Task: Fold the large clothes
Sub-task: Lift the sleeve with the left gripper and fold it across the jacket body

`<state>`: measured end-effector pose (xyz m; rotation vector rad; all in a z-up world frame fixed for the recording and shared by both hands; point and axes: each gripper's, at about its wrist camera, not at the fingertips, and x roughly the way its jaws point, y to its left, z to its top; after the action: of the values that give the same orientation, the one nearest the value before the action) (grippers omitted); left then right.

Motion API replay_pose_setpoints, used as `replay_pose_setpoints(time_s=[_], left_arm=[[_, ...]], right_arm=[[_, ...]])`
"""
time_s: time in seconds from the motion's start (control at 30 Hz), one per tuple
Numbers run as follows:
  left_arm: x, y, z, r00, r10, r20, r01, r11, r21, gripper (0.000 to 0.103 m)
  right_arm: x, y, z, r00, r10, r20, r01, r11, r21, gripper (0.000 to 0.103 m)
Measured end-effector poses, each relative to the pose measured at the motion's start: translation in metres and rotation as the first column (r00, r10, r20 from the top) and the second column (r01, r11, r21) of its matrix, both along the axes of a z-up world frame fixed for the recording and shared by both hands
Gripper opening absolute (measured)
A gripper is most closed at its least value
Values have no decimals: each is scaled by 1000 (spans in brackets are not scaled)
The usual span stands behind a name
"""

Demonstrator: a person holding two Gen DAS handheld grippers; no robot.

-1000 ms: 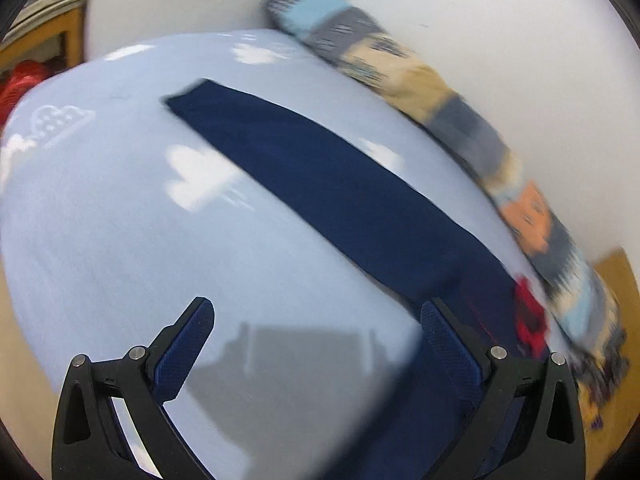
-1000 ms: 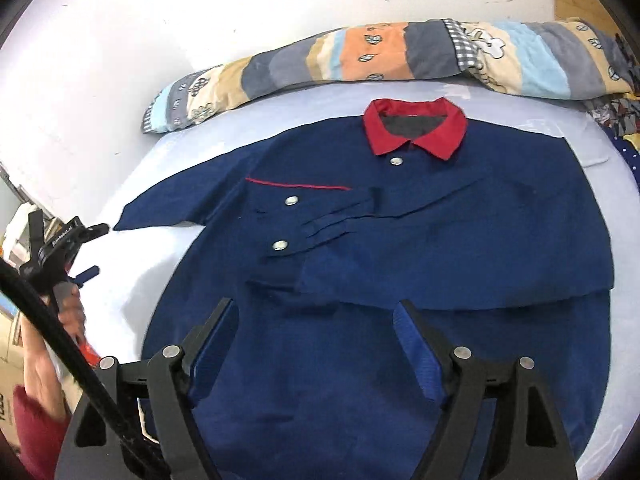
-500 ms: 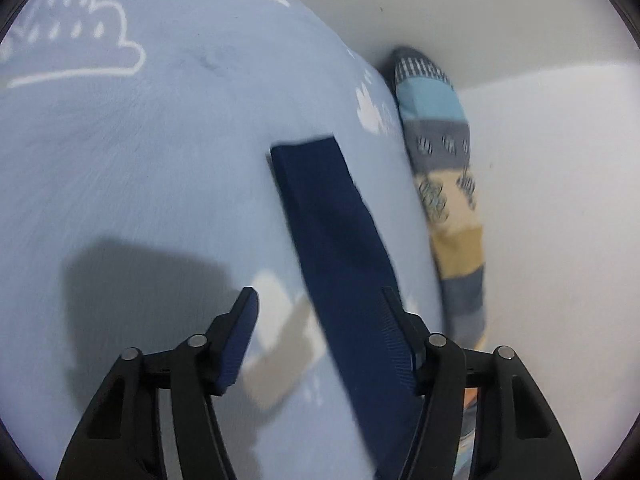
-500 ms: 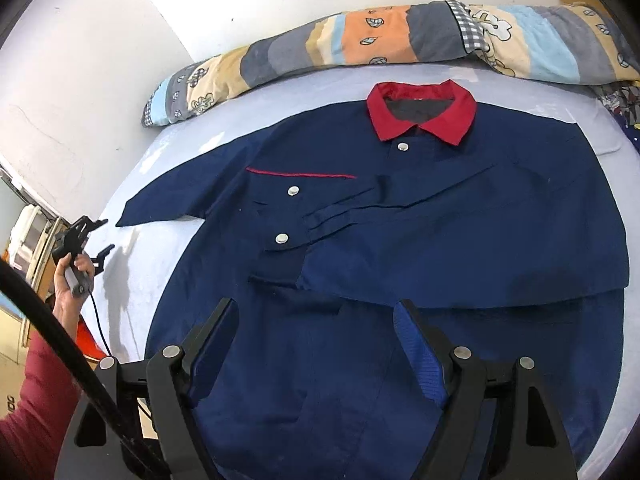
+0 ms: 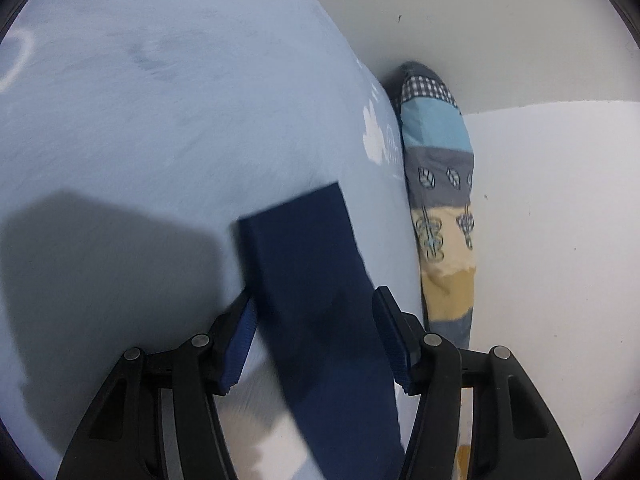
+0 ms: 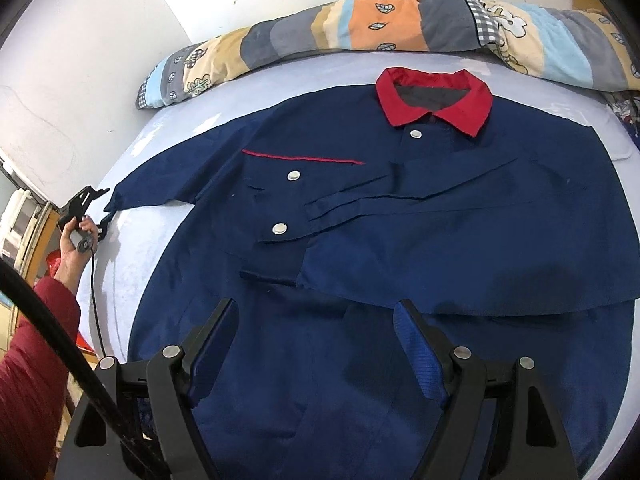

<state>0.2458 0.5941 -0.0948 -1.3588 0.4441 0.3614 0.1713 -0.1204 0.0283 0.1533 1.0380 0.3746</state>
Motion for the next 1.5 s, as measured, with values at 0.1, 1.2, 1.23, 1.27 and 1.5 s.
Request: replay_pose_setpoints(time_s=[0.1, 1.2, 1.23, 1.27, 1.5], left_arm=[[9, 2, 0, 1000, 14, -2, -14, 999, 34, 26], [57, -308, 340, 760, -588, 277, 413, 766, 492, 6], [58, -324, 348, 743, -611, 273, 431, 750, 502, 6], [60, -349, 358, 721, -640, 265, 454, 726, 516, 6], [50, -488, 385, 602, -776, 188, 568, 581, 583, 6]], right_arm=[[2, -1, -2, 1000, -10, -4, 10, 1000, -9, 84], [30, -120, 22, 932, -363, 13, 363, 931, -43, 84], [29, -130, 26, 921, -389, 15, 389, 921, -26, 84], [29, -136, 28, 913, -407, 16, 407, 913, -15, 84], [7, -187, 48, 833, -551, 58, 547, 834, 73, 84]])
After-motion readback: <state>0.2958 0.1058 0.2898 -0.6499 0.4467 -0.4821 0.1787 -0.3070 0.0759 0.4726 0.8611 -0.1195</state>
